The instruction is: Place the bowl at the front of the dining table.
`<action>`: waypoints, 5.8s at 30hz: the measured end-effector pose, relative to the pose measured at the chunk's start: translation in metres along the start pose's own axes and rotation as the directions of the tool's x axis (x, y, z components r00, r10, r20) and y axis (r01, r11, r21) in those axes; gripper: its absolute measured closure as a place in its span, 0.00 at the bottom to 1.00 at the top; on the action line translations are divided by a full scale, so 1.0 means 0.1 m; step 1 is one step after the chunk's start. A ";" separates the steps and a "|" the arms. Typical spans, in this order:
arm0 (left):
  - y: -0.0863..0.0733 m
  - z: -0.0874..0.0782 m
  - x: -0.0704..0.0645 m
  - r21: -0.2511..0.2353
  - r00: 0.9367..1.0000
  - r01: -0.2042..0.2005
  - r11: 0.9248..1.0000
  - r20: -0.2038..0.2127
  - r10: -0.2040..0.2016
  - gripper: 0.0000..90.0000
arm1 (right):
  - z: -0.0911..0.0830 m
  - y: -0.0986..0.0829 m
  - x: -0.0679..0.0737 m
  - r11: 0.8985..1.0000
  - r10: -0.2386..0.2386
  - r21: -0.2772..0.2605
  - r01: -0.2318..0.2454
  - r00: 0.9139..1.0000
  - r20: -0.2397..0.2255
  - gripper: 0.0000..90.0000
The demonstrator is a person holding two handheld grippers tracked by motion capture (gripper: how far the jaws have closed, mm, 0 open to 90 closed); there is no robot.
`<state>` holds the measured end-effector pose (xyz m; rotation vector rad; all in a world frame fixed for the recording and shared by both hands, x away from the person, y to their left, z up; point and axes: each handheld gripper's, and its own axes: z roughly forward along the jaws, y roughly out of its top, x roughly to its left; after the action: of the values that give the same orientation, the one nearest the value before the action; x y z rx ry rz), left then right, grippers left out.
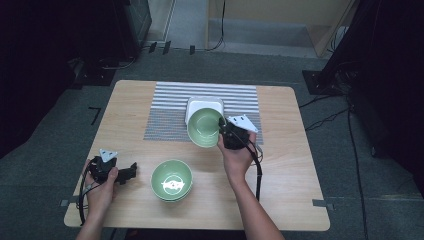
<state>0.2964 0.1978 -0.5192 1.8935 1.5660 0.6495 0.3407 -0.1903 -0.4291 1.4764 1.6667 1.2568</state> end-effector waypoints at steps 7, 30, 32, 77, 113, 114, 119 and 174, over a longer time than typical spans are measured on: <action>0.00 0.00 0.00 0.001 1.000 0.000 1.000 0.001 0.000 0.00 | 0.17 0.04 -0.04 1.000 0.012 0.017 -0.013 1.000 0.018 0.94; 0.00 0.00 0.00 0.001 1.000 0.003 1.000 -0.005 -0.003 0.00 | 0.90 0.15 -0.09 0.989 0.085 0.111 -0.094 0.993 0.087 0.94; 0.00 0.00 0.00 0.000 1.000 0.004 1.000 -0.005 -0.004 0.00 | 0.96 0.15 -0.10 0.988 0.088 0.118 -0.100 0.991 0.097 0.94; 0.01 0.01 0.00 0.001 1.000 0.003 1.000 -0.005 -0.003 0.00 | 1.50 0.12 -0.38 0.897 0.344 0.230 -0.379 0.922 0.176 0.74; 0.01 0.01 0.00 0.000 1.000 0.003 1.000 -0.004 -0.003 0.00 | 0.87 0.03 -0.48 0.974 0.213 0.087 -0.209 0.976 -0.040 0.29; 0.01 0.01 0.00 0.001 1.000 0.002 1.000 -0.004 -0.002 0.00 | 0.84 0.02 -0.49 0.975 0.208 0.085 -0.204 0.977 -0.047 0.29; 0.01 0.01 0.00 0.001 1.000 0.002 1.000 -0.004 -0.002 0.00 | 0.73 0.00 -0.49 0.979 0.192 0.083 -0.187 0.980 -0.061 0.25; 0.00 0.01 0.00 -0.001 1.000 0.004 1.000 -0.003 -0.004 0.00 | -0.23 -0.59 -1.00 0.988 0.124 0.089 -0.130 0.990 0.068 0.26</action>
<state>0.2971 0.1979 -0.5193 1.8891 1.5700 0.6514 0.3183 -0.2897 -0.4903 1.6842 1.6320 1.2004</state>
